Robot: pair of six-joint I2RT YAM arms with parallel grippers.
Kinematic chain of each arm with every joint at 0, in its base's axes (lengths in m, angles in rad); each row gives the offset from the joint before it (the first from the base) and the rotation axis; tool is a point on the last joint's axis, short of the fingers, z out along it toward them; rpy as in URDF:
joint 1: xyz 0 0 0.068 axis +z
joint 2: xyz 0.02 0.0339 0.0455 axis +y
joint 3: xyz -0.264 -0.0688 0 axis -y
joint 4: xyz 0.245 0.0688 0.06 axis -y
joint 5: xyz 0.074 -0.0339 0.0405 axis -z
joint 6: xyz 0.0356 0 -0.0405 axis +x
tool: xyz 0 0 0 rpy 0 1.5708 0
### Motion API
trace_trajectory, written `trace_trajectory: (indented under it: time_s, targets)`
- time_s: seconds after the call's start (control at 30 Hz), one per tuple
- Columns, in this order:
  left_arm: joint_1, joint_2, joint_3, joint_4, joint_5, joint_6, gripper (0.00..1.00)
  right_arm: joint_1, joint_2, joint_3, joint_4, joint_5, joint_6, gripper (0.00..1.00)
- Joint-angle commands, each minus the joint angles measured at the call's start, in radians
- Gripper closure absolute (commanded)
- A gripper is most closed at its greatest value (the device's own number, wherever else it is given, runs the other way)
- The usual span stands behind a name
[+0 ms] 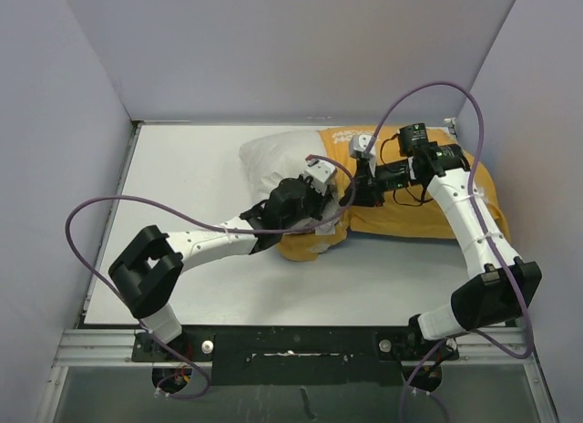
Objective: Put the pillow into the pillowcase
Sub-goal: Stuff the pillow into the pillowcase.
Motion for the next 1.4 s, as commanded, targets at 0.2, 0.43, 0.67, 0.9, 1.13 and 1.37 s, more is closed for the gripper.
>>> trace_trajectory:
  time_s: [0.2, 0.43, 0.67, 0.9, 1.13, 1.37]
  targets:
    - [0.074, 0.247, -0.108, 0.919, 0.26, -0.572, 0.94, -0.196, 0.058, -0.34, 0.223, -0.149, 0.278, 1.0]
    - [0.089, 0.071, -0.325, 0.831, 0.476, -0.447, 0.51, -0.307, 0.15, -0.373, 0.304, -0.042, 0.306, 1.0]
    - [0.097, -0.453, -0.36, 0.043, 0.298, -0.102, 0.15, -0.292, 0.071, -0.394, 0.31, -0.039, 0.288, 1.0]
    - [0.281, -0.396, -0.228, -0.193, 0.22, -0.056, 0.03, -0.206, -0.002, -0.362, 0.266, 0.006, 0.265, 1.0]
    - [0.288, -0.13, -0.147, 0.003, 0.458, 0.087, 0.02, -0.118, 0.003, -0.276, 0.211, 0.045, 0.254, 1.0]
    - [0.304, 0.017, -0.104, 0.004, 0.587, -0.006, 1.0, -0.008, 0.044, -0.064, 0.207, 0.066, 0.291, 1.0]
